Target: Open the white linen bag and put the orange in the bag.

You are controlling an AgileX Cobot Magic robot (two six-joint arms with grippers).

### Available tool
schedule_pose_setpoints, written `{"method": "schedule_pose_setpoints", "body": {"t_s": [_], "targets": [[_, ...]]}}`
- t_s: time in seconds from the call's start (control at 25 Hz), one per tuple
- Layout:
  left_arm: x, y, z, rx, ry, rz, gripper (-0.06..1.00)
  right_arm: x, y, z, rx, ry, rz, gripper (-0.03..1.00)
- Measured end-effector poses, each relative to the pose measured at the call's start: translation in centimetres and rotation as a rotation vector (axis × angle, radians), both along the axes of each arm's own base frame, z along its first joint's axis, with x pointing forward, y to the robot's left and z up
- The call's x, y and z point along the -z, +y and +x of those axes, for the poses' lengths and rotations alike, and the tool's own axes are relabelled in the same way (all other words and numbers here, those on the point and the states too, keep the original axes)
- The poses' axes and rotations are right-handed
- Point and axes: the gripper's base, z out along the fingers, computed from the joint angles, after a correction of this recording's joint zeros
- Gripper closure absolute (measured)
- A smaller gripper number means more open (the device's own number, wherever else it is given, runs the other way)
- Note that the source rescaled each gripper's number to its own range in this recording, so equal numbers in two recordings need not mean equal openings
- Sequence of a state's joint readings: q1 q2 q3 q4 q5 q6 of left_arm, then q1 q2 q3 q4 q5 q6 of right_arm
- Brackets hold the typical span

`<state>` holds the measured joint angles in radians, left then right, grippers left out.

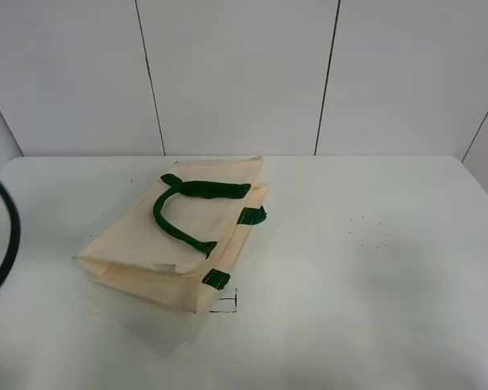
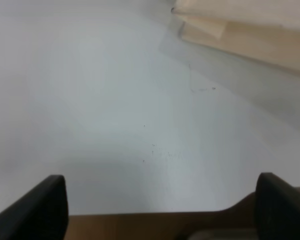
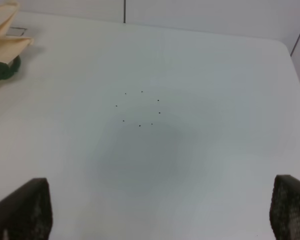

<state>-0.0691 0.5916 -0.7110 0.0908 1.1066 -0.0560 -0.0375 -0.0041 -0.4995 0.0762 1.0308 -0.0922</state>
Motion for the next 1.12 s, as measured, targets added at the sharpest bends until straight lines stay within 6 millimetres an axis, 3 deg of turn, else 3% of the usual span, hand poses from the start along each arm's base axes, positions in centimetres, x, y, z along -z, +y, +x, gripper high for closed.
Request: {"method": "schedule_pose_setpoints", "body": {"t_s": [0.24, 0.44, 1.12], "targets": [[4.3, 0.2, -4.0, 0.013, -0.100, -0.002, 0.03, 0.0, 0.0, 0.0, 0.000, 0.000, 0.001, -0.03], [4.2, 0.0, -5.2, 0.059, -0.191, -0.018, 0.03, 0.0, 0.0, 0.0, 0.000, 0.000, 0.001, -0.03], [4.1, 0.1, -6.7, 0.067, -0.293, -0.021, 0.03, 0.0, 0.0, 0.0, -0.002, 0.000, 0.003, -0.03]]}}
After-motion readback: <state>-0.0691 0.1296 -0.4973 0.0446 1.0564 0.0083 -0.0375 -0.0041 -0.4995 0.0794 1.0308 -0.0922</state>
